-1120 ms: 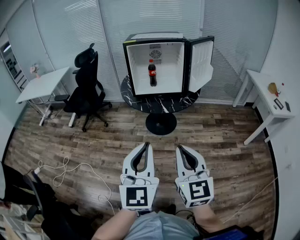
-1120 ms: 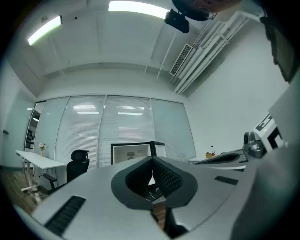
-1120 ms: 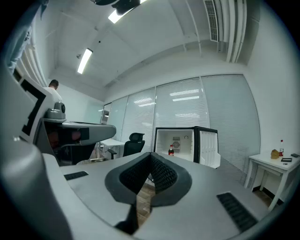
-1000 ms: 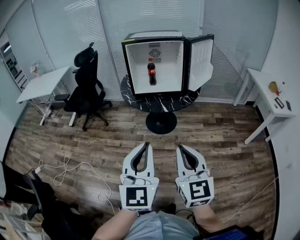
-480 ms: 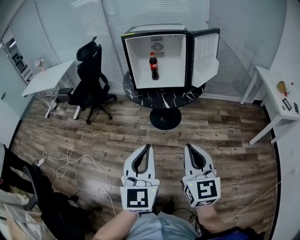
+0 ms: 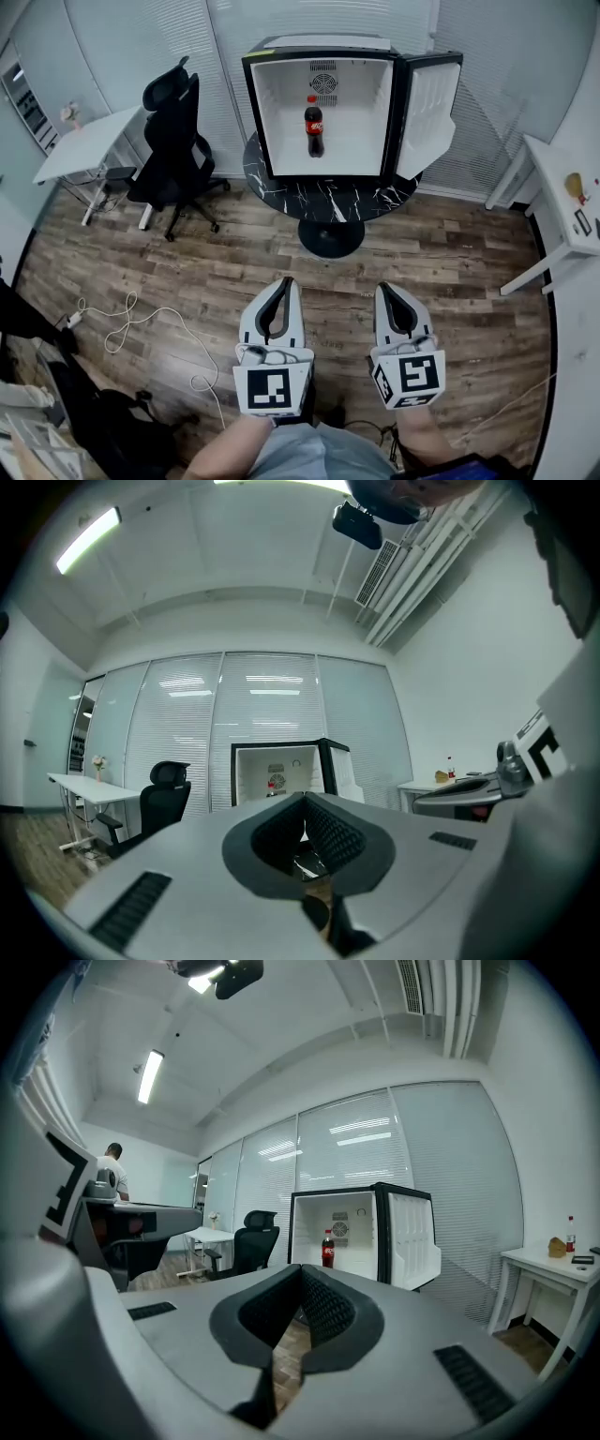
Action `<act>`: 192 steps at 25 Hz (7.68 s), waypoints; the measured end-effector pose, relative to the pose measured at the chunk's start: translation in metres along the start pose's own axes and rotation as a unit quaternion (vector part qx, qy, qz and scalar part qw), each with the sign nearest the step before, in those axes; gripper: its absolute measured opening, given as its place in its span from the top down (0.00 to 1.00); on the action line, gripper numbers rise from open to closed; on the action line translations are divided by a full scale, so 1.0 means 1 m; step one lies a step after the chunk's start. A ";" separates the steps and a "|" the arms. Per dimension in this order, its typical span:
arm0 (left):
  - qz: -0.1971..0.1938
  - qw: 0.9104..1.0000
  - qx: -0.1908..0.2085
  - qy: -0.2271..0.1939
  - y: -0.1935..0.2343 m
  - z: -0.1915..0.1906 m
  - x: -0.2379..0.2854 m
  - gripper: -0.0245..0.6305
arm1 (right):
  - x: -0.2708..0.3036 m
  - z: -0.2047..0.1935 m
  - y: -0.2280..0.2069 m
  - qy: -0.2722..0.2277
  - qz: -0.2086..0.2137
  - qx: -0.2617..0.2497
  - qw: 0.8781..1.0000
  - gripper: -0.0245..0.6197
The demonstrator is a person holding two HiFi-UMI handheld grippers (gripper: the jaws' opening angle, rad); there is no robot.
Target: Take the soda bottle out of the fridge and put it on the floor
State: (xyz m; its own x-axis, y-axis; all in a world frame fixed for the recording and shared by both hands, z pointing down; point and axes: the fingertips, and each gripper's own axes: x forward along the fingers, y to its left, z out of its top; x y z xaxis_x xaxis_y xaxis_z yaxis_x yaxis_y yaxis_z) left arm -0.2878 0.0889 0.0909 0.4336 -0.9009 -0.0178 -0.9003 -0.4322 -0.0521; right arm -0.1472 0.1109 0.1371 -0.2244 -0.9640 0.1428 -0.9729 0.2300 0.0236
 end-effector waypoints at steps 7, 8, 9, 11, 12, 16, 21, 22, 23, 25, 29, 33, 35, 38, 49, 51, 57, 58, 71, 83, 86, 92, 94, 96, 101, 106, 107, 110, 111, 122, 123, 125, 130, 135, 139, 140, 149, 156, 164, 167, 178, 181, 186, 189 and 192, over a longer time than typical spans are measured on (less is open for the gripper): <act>0.001 1.000 0.003 -0.019 0.056 0.011 0.076 0.94 | 0.091 0.027 -0.005 -0.010 0.000 -0.008 1.000 0.94; 0.000 1.000 0.006 -0.024 0.064 0.015 0.085 0.94 | 0.102 0.033 -0.006 -0.014 -0.001 -0.010 1.000 0.94; -0.001 1.000 0.006 -0.030 0.070 0.019 0.095 0.94 | 0.113 0.040 -0.007 -0.019 -0.003 -0.013 1.000 0.94; -0.006 0.999 0.003 -0.041 0.081 0.028 0.114 0.94 | 0.134 0.054 -0.007 -0.030 -0.004 -0.018 0.999 0.94; -0.010 0.999 0.005 -0.045 0.087 0.032 0.121 0.94 | 0.143 0.060 -0.006 -0.034 -0.004 -0.020 0.999 0.94; -0.025 0.998 0.015 -0.058 0.102 0.039 0.147 0.94 | 0.173 0.076 -0.005 -0.047 -0.010 -0.025 0.999 0.94; -0.040 0.998 0.011 -0.055 0.109 0.032 0.170 0.94 | 0.197 0.079 -0.007 -0.046 -0.015 -0.028 0.998 0.94; -0.044 0.998 0.013 -0.052 0.109 0.029 0.174 0.94 | 0.200 0.078 -0.008 -0.045 -0.017 -0.028 0.998 0.94; -0.047 0.998 0.011 -0.048 0.108 0.025 0.178 0.94 | 0.203 0.078 -0.010 -0.044 -0.019 -0.027 0.998 0.94; -0.051 0.998 0.005 -0.041 0.108 0.018 0.186 0.94 | 0.210 0.075 -0.014 -0.041 -0.022 -0.025 0.999 0.94; -0.058 0.998 0.001 -0.030 0.106 0.007 0.202 0.94 | 0.223 0.068 -0.022 -0.031 -0.024 -0.019 0.999 0.94; -0.062 0.998 0.004 -0.014 0.105 -0.009 0.221 0.94 | 0.242 0.058 -0.033 -0.023 -0.024 -0.012 0.999 0.94; -0.060 0.998 0.003 -0.006 0.106 -0.016 0.234 0.94 | 0.254 0.053 -0.039 -0.018 -0.021 -0.008 1.000 0.94; -0.055 0.998 -0.002 0.010 0.108 -0.028 0.261 0.94 | 0.277 0.047 -0.052 -0.011 -0.012 -0.001 1.000 0.94; -0.015 0.999 0.005 0.036 0.128 -0.049 0.379 0.94 | 0.393 0.048 -0.107 -0.004 0.035 0.014 0.999 0.94; -0.005 0.999 0.005 0.031 0.131 -0.045 0.399 0.94 | 0.411 0.051 -0.115 -0.003 0.046 0.013 0.999 0.94; 0.030 0.999 0.019 0.019 0.145 -0.032 0.441 0.94 | 0.461 0.073 -0.135 -0.022 0.081 0.004 0.996 0.94; 0.035 0.999 0.020 0.014 0.146 -0.029 0.447 0.94 | 0.468 0.078 -0.138 -0.027 0.086 0.001 0.996 0.94; 0.073 0.997 0.019 -0.017 0.167 -0.005 0.474 0.94 | 0.513 0.117 -0.142 -0.062 0.113 -0.025 0.991 0.94; 0.061 0.998 0.004 -0.010 0.186 -0.021 0.503 0.94 | 0.545 0.101 -0.134 -0.040 0.121 -0.039 0.991 0.94; 0.060 0.998 0.004 -0.006 0.190 -0.029 0.508 0.94 | 0.553 0.095 -0.134 -0.036 0.124 -0.038 0.991 0.94; 0.056 0.998 0.004 -0.002 0.198 -0.037 0.517 0.94 | 0.572 0.085 -0.123 -0.018 0.155 -0.029 0.987 0.65; 0.055 0.998 0.005 -0.002 0.200 -0.038 0.520 0.94 | 0.579 0.082 -0.122 -0.012 0.155 -0.030 0.987 0.62; 0.054 0.999 0.005 0.000 0.203 -0.040 0.523 0.94 | 0.586 0.079 -0.123 -0.009 0.149 -0.033 0.988 0.61; 0.046 0.999 0.007 0.011 0.207 -0.047 0.530 0.94 | 0.605 0.074 -0.127 0.001 0.134 -0.035 0.990 0.60; 0.045 0.999 0.000 0.011 0.214 -0.050 0.540 0.94 | 0.627 0.067 -0.126 0.014 0.131 -0.041 0.990 0.60; 0.044 0.999 0.000 0.012 0.216 -0.051 0.541 0.94 | 0.631 0.065 -0.125 0.016 0.134 -0.044 0.990 0.60; 0.042 0.999 0.002 0.012 0.218 -0.054 0.544 0.94 | 0.640 0.061 -0.123 0.024 0.136 -0.047 0.989 0.60; 0.040 0.999 0.003 0.013 0.218 -0.055 0.545 0.94 | 0.643 0.060 -0.123 0.027 0.135 -0.047 0.989 0.61; 0.036 0.999 0.011 0.022 0.215 -0.060 0.548 0.94 | 0.659 0.048 -0.118 0.051 0.149 -0.062 0.985 0.65; 0.037 0.999 0.012 0.025 0.215 -0.060 0.548 0.94 | 0.659 0.047 -0.117 0.051 0.150 -0.064 0.985 0.66; 0.037 0.999 0.016 0.026 0.216 -0.061 0.548 0.94 | 0.661 0.048 -0.117 0.050 0.148 -0.069 0.985 0.70; 0.048 0.999 0.002 0.020 0.218 -0.060 0.545 0.94 | 0.661 0.051 -0.114 0.056 0.147 -0.077 0.984 0.73; 0.045 0.999 0.015 0.022 0.215 -0.059 0.543 0.94 | 0.657 0.052 -0.115 0.058 0.152 -0.073 0.984 0.75; 0.044 0.999 0.008 0.026 0.211 -0.059 0.541 0.94 | 0.650 0.052 -0.113 0.058 0.162 -0.075 0.982 0.76; 0.044 0.999 0.008 0.025 0.209 -0.059 0.540 0.94 | 0.648 0.052 -0.112 0.058 0.164 -0.075 0.982 0.76; 0.048 0.999 0.004 0.013 0.202 -0.049 0.532 0.94 | 0.630 0.054 -0.119 0.054 0.156 -0.075 0.983 0.78; 0.056 0.998 0.007 0.003 0.193 -0.040 0.518 0.94 | 0.605 0.069 -0.119 0.036 0.163 -0.077 0.983 0.78; 0.064 0.998 0.008 0.000 0.178 -0.031 0.492 0.94 | 0.565 0.077 -0.119 0.027 0.170 -0.079 0.982 0.78; 0.067 0.998 0.016 0.002 0.166 -0.029 0.478 0.94 | 0.545 0.077 -0.120 0.022 0.172 -0.079 0.982 0.78; 0.055 0.998 0.018 0.008 0.139 -0.022 0.435 0.94 | 0.481 0.079 -0.115 0.025 0.164 -0.067 0.984 0.78; 0.049 0.999 0.018 0.009 0.137 -0.022 0.423 0.94 | 0.468 0.079 -0.112 0.024 0.157 -0.070 0.985 0.78; 0.041 0.999 0.014 0.003 0.138 -0.023 0.402 0.94 | 0.449 0.078 -0.102 0.018 0.148 -0.071 0.986 0.78; 0.036 0.999 0.015 0.001 0.139 -0.021 0.383 0.94 | 0.433 0.080 -0.094 0.016 0.134 -0.071 0.988 0.78; 0.029 0.999 0.017 -0.006 0.140 -0.017 0.359 0.94 | 0.415 0.083 -0.085 0.011 0.122 -0.069 0.990 0.78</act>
State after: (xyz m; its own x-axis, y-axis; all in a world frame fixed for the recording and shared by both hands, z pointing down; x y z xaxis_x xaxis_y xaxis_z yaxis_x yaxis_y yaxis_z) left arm -0.2588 -0.2962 0.0939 0.3808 -0.9240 -0.0342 -0.9223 -0.3770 -0.0848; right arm -0.1624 -0.3196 0.1126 -0.4497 -0.8742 0.1829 -0.8723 0.4739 0.1204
